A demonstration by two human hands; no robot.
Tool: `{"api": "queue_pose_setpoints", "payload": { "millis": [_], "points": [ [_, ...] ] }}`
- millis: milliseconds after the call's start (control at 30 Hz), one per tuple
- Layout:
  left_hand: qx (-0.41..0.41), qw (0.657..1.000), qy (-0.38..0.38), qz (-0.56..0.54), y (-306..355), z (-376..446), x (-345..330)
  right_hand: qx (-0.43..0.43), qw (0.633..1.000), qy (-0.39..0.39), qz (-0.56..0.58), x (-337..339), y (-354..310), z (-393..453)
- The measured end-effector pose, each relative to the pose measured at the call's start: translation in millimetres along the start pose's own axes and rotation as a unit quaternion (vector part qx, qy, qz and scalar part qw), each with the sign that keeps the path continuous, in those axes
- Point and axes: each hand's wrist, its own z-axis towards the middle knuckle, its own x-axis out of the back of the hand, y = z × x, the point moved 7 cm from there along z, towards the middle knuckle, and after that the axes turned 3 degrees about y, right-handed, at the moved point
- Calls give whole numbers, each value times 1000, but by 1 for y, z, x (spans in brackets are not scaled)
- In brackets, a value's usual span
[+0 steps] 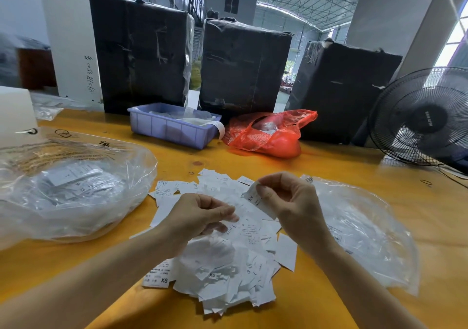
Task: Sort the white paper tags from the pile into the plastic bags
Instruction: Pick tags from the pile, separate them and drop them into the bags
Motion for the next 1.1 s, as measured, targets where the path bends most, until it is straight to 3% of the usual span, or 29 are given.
{"api": "queue_pose_setpoints", "payload": {
  "millis": [233, 667, 933, 1100],
  "points": [
    [-12, 999, -31, 17, 3, -3, -7, 42, 995, -31, -82, -5, -3, -3],
    [5, 997, -76, 17, 3, -8, -13, 131, 980, -11, -150, -8, -15, -6],
    [-1, 995, -93, 47, 4, -7, -14, 140, 977, -7, -158, -7, -16, -7],
    [-7, 994, -92, 56, 4, -7, -14, 95, 985, -50, -137, -10, -10, -6]
  ]
}}
